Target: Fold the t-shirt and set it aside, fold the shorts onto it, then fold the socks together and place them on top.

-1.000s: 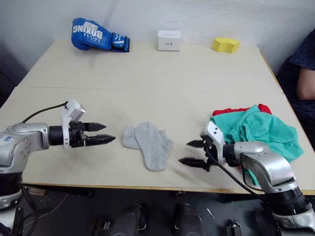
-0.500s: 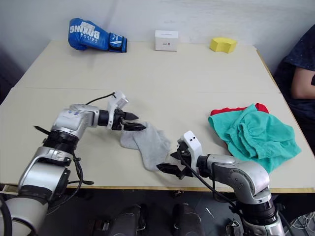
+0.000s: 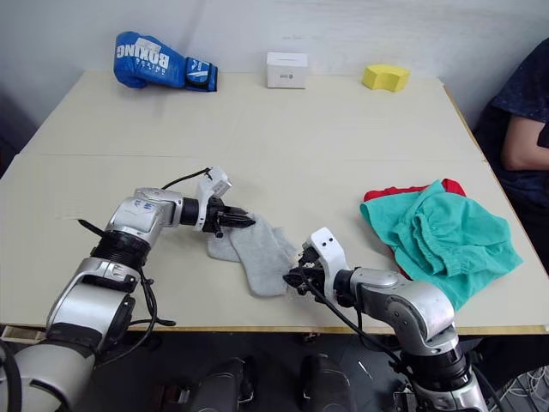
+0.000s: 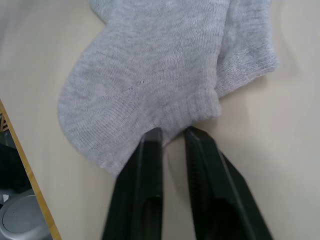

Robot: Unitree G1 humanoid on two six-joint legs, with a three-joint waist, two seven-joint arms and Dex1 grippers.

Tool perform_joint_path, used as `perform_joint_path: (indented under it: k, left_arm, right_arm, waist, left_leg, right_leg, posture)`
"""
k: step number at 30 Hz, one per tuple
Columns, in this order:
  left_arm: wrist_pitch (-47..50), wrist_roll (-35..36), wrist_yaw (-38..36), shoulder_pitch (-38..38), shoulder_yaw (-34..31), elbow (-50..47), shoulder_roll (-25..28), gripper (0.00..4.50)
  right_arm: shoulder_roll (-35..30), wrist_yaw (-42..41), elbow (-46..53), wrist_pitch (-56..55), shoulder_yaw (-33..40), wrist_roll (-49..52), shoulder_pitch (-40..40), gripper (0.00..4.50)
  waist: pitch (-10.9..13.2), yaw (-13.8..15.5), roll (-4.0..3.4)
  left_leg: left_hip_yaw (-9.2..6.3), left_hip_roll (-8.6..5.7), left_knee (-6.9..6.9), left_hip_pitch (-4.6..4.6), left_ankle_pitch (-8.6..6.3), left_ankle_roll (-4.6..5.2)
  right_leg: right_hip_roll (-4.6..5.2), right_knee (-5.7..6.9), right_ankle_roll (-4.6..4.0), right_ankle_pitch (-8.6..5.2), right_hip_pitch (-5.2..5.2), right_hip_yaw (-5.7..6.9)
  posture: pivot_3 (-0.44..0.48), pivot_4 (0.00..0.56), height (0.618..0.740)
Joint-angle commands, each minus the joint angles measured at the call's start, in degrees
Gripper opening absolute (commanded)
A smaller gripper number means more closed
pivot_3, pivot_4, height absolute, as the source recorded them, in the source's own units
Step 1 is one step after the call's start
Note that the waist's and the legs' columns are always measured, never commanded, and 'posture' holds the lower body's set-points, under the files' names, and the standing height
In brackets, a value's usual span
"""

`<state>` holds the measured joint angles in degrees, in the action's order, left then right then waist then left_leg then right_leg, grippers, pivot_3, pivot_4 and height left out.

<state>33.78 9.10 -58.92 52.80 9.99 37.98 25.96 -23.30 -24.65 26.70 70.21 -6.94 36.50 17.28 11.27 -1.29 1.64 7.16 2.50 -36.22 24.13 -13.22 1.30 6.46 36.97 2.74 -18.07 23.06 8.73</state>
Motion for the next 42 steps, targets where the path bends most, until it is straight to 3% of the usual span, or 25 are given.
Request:
perform_joint_path:
  k: [1,10,15,19,24,28,42]
  left_arm:
    - [0.65,1.35,0.97,-1.23,-2.59,-4.74,0.38,0.04]
    - [14.21,11.59,3.25,-7.38,-12.83,-23.52,3.06,0.04]
    - [20.79,15.11,9.27,-14.20,-18.56,-35.41,5.12,0.04]
    - [25.30,18.61,16.70,-23.60,-24.90,-46.72,2.64,0.04]
    - [23.75,19.97,23.58,-30.30,-27.28,-53.59,-1.58,0.04]
    - [16.10,18.78,27.84,-34.89,-28.25,-55.58,-6.15,0.04]
    - [7.09,18.43,33.79,-39.39,-24.05,-54.54,-11.24,0.04]
  right_arm:
    - [-0.79,-1.84,-1.15,0.98,-1.04,0.90,-0.05,0.00]
    - [-3.94,-11.20,-5.46,3.44,5.78,8.91,10.73,0.00]
    - [-6.94,-15.61,-12.89,0.15,3.73,6.71,18.20,0.00]
    - [-7.87,-19.46,-20.12,-3.85,0.21,3.30,23.51,0.00]
    - [-8.81,-24.60,-25.49,-8.75,-4.20,-0.97,26.93,0.00]
    - [-8.71,-27.91,-28.51,-12.32,-6.59,-4.03,28.48,0.00]
    - [-7.48,-30.25,-33.69,-17.43,-6.94,-10.08,30.06,0.00]
  waist:
    - [0.00,-0.13,0.00]
    - [0.01,-0.34,-0.01]
    - [0.03,-0.29,-0.03]
    - [0.03,-0.35,-0.04]
    - [0.04,0.25,-0.03]
    - [0.04,0.37,-0.03]
    - [0.04,1.06,-0.03]
  left_leg:
    - [0.00,0.00,0.00,0.00,0.00,0.00]
    - [0.00,-0.01,-0.01,0.07,0.02,0.00]
    - [0.05,-0.01,0.02,0.04,0.02,-0.01]
    - [0.12,-0.03,0.03,0.05,0.03,-0.02]
    - [0.16,-0.03,0.00,0.07,0.17,-0.25]
    - [0.27,-0.05,0.00,0.05,0.11,-0.16]
    - [0.48,-0.03,0.01,0.05,-0.06,0.12]
  right_leg:
    - [0.00,0.00,0.00,0.00,0.00,0.00]
    - [0.00,0.04,0.00,0.00,0.09,-0.02]
    - [0.00,0.05,0.00,0.00,0.12,-0.09]
    - [0.02,0.06,0.00,0.00,0.16,-0.18]
    - [0.02,0.06,0.02,0.01,0.19,-0.24]
    - [0.06,0.03,0.08,0.05,0.19,-0.34]
    - [0.06,0.06,0.07,0.08,0.33,-0.44]
  posture:
    - [0.000,0.150,0.740]
    - [0.000,0.150,0.740]
    - [0.000,0.150,0.740]
    - [0.000,0.150,0.740]
    - [0.000,0.150,0.740]
    - [0.000,0.150,0.740]
    - [0.000,0.150,0.740]
